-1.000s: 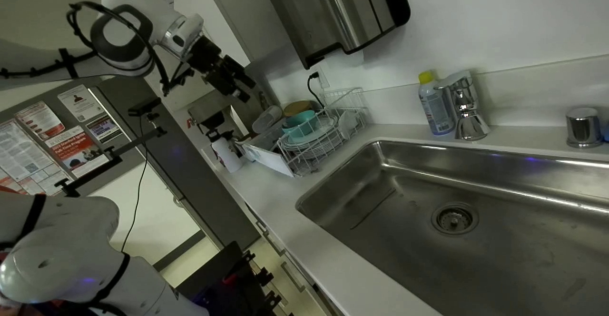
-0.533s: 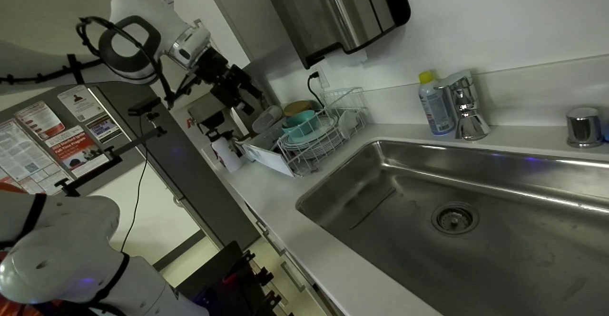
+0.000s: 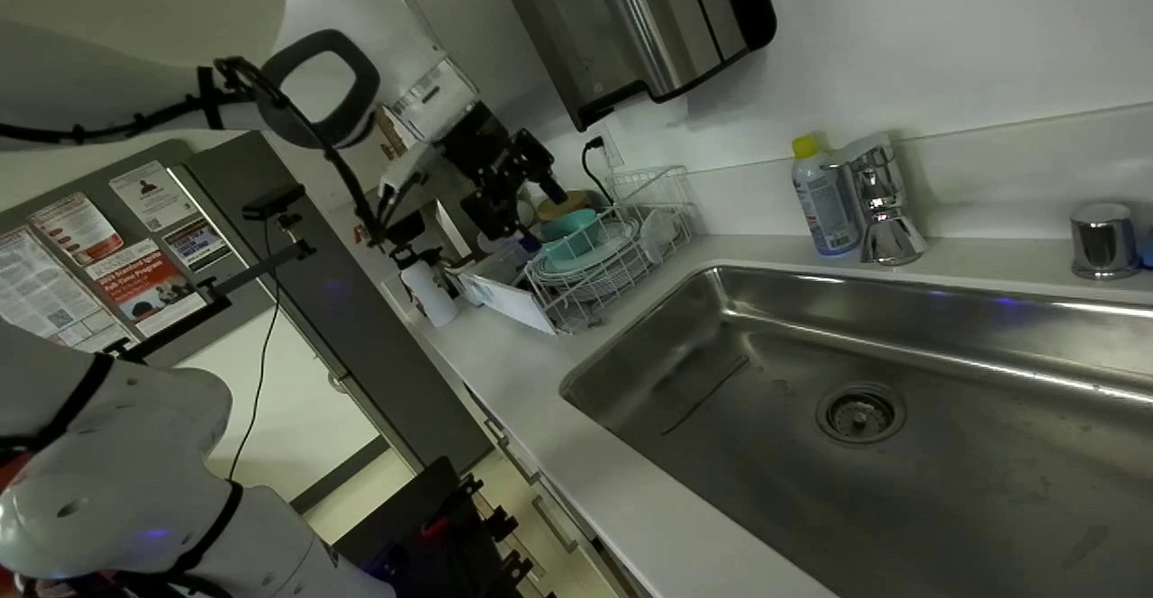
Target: Flip the faucet open
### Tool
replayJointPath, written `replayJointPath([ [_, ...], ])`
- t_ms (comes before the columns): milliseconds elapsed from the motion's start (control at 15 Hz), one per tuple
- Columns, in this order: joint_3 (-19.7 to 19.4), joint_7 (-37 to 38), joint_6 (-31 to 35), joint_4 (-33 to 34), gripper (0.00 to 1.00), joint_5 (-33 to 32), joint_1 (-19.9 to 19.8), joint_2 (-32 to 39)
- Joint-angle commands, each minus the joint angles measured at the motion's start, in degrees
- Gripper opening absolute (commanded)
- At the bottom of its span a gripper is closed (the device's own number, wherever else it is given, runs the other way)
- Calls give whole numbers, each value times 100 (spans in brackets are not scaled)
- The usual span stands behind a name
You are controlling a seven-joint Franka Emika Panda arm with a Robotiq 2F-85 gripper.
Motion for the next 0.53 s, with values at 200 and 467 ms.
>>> replayJointPath([
  [200, -583, 226, 433, 440, 100, 1495, 184, 1311],
  [467, -718, 259, 854, 527, 100, 2733, 283, 1886],
])
